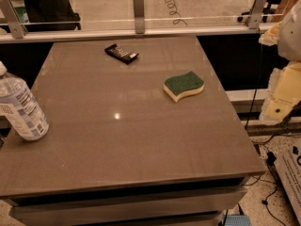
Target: Knock blue plastic bottle over
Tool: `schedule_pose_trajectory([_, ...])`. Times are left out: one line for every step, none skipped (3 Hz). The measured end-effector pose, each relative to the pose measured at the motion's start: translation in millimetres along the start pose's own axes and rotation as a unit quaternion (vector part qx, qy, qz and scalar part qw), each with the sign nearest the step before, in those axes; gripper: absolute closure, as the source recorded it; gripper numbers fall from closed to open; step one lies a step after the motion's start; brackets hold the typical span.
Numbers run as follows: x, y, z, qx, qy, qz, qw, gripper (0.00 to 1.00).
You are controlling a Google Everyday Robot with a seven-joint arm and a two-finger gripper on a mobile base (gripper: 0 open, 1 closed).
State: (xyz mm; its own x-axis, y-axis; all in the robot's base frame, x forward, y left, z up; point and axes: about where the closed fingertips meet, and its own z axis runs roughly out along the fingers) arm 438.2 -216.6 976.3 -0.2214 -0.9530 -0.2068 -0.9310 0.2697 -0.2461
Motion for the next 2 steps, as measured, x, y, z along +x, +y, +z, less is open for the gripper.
schedule_pose_trajectory([0.0,0.0,0.0,0.000,0.000,0.000,1.0000,0.00])
schedule_pose_trajectory([-6.4,-11.9,5.4,-0.018,-0.035,0.009,0.9992,0.00])
